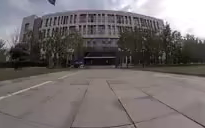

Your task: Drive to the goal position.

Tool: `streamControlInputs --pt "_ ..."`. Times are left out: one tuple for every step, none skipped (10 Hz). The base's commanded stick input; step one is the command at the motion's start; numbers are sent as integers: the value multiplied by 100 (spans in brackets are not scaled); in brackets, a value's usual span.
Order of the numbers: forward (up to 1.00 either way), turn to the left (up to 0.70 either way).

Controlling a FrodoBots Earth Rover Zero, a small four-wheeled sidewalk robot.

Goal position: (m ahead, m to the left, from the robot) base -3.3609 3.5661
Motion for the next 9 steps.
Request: streamControlInputs --pt "70 0" --pt "70 0" --pt "70 0" --pt "70 0" --pt "70 0" --pt "70 0" --pt "70 0" --pt "70 0" --pt "70 0"
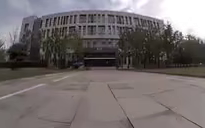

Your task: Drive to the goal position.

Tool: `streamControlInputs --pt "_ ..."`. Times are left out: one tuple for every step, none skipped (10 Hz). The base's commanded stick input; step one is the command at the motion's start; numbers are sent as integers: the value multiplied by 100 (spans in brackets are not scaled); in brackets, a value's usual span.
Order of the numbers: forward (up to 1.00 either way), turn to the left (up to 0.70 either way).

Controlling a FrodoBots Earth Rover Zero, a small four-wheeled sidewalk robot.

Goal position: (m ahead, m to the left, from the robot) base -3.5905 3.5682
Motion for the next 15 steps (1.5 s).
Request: streamControlInputs --pt "70 0" --pt "70 0" --pt "70 0" --pt "70 0" --pt "70 0" --pt "70 0" --pt "70 0" --pt "70 0" --pt "70 0" --pt "70 0" --pt "70 0" --pt "70 0" --pt "70 0" --pt "70 0" --pt "70 0"
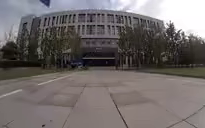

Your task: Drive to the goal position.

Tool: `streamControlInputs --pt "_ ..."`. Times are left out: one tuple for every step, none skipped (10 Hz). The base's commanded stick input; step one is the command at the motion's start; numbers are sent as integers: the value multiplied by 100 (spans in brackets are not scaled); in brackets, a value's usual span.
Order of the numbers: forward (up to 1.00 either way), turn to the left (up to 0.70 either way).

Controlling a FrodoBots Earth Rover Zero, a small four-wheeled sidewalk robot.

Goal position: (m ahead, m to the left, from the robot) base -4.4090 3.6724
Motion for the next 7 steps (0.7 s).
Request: streamControlInputs --pt "70 0" --pt "70 0" --pt "70 0" --pt "70 0" --pt "70 0" --pt "70 0" --pt "70 0"
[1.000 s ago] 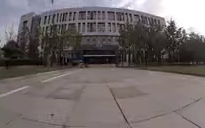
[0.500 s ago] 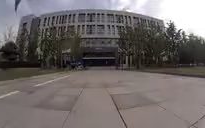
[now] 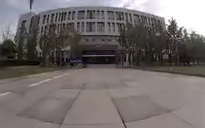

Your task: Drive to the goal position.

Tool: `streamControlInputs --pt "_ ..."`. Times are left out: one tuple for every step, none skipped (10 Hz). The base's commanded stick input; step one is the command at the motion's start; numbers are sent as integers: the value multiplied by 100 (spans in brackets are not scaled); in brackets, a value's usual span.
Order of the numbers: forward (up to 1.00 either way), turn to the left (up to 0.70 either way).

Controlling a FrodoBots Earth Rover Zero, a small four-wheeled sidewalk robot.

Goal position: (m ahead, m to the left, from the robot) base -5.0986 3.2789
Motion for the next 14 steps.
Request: streamControlInputs --pt "70 0" --pt "70 0" --pt "70 0" --pt "70 0" --pt "70 0" --pt "70 0" --pt "70 0" --pt "70 0" --pt "70 0" --pt "70 0" --pt "70 0" --pt "70 0" --pt "70 0" --pt "70 0"
